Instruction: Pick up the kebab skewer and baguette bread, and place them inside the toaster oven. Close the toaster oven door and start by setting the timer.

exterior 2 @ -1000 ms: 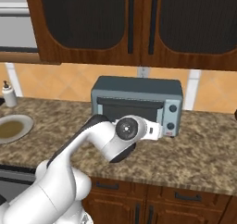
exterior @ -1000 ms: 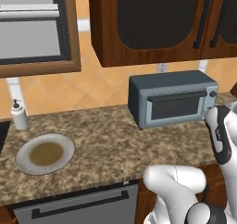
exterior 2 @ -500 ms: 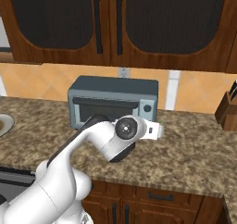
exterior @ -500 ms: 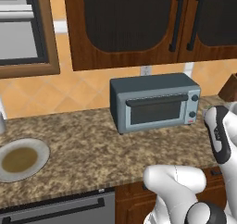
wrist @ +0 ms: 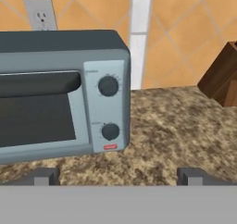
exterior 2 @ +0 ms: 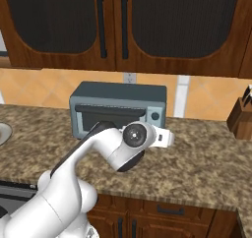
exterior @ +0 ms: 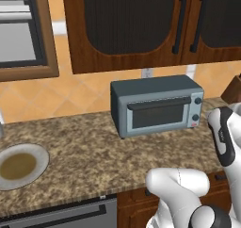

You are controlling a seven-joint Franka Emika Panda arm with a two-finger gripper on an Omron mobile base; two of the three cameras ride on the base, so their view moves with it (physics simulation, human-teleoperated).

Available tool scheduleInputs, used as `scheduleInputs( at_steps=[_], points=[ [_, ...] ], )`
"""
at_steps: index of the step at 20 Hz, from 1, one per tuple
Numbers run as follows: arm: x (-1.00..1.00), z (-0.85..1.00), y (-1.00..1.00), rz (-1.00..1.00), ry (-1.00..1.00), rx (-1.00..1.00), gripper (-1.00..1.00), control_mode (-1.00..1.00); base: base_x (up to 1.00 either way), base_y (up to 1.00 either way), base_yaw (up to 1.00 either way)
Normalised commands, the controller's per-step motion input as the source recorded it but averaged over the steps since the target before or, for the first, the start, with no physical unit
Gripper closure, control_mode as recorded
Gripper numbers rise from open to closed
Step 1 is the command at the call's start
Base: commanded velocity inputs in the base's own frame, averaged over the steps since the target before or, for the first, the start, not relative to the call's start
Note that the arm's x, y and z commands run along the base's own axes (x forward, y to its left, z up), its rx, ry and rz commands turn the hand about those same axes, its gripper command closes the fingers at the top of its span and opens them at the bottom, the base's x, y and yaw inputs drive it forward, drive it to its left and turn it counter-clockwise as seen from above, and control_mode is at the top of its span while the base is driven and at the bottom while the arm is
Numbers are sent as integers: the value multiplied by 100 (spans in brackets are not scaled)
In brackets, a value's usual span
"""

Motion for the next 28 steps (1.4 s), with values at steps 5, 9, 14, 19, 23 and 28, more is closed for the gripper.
scheduleInputs(
  at_steps=[5, 9, 14, 19, 23, 28],
  points=[
    [0, 0, 0, 0, 0, 0, -100, 100, 22, 23, -3],
    [0, -12, 0, 0, 0, 0, -100, -100, 0, 0, 0],
    [0, -68, 5, 2, -13, -2, -100, -100, 0, 0, 0],
    [6, -30, 2, 3, -19, 0, -100, -100, 0, 0, 0],
    [19, -5, -3, 0, -13, 0, -100, -100, 0, 0, 0],
    [18, -9, 0, 0, -11, 0, -100, -100, 0, 0, 0]
  ],
)
